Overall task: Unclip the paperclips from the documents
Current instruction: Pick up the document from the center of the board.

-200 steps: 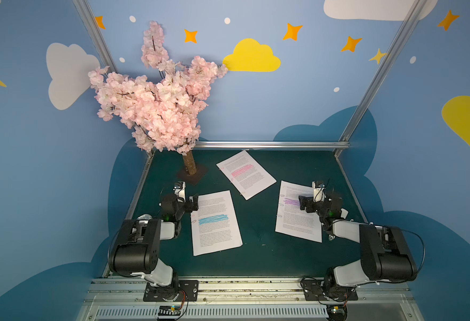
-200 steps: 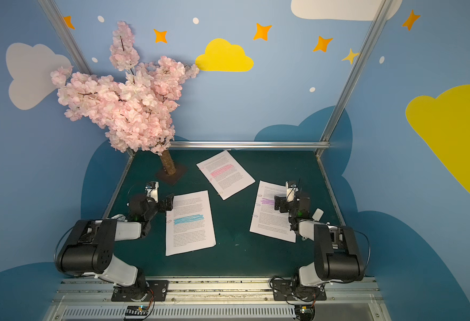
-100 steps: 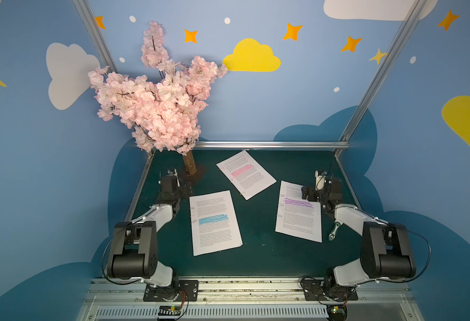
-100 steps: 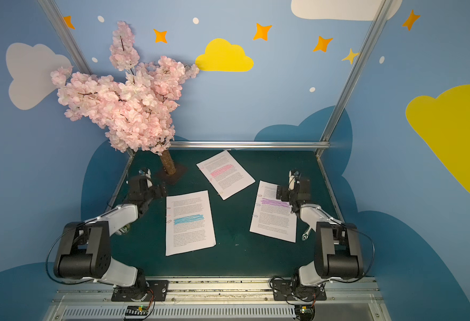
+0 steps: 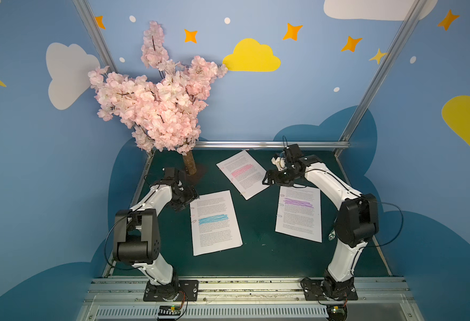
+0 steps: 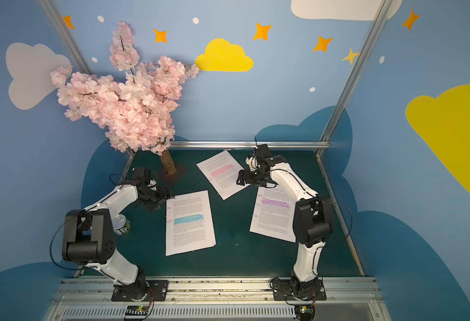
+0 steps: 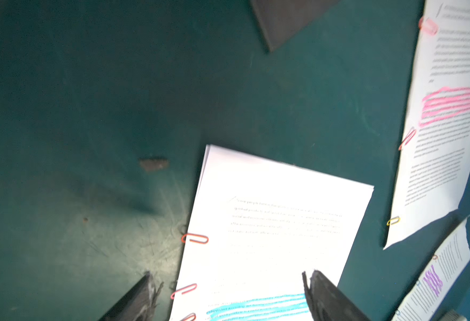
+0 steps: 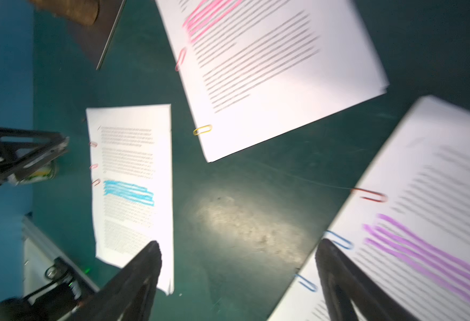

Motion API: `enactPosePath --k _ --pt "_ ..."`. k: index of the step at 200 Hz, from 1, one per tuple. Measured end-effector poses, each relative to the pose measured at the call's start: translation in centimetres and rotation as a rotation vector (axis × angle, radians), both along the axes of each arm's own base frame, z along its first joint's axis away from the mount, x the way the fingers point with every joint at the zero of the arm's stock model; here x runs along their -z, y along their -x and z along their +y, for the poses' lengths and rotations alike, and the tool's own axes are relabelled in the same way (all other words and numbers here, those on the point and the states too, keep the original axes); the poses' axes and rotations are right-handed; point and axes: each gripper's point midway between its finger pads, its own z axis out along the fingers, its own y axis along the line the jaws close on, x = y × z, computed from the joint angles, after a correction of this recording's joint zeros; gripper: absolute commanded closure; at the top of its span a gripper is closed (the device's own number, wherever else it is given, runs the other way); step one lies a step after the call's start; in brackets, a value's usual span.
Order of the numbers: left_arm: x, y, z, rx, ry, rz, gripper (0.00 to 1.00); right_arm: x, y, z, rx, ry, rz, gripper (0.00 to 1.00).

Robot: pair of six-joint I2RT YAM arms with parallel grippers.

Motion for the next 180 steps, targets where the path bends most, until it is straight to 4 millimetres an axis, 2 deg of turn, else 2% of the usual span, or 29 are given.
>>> enactPosePath --k 25,53,91,152,180 --pt "0.7 0.4 -0.9 -0.018 0.06 0.01 0.11 1.9 2.4 4.2 -0.086 -0.072 0.121 0.23" --pt "1.6 0.9 -1.2 -0.038 0.092 0.015 0.11 3.8 4.2 7.3 -0.152 -0.132 0.219 0.26" --pt "2.6 1.3 -1.4 -0.052 0.104 0.015 0.11 6.7 5.6 9.1 -0.185 -0.144 0.309 0.31" --pt "2.7 1.2 -2.9 -0.063 0.217 -0.01 0.12 9.1 7.0 12.5 -0.253 -0.22 0.357 0.36" --pt "2.5 1.4 -3.8 -0.066 0.283 -0.018 0.15 10.3 7.9 13.5 -0.277 -0.234 0.388 0.37"
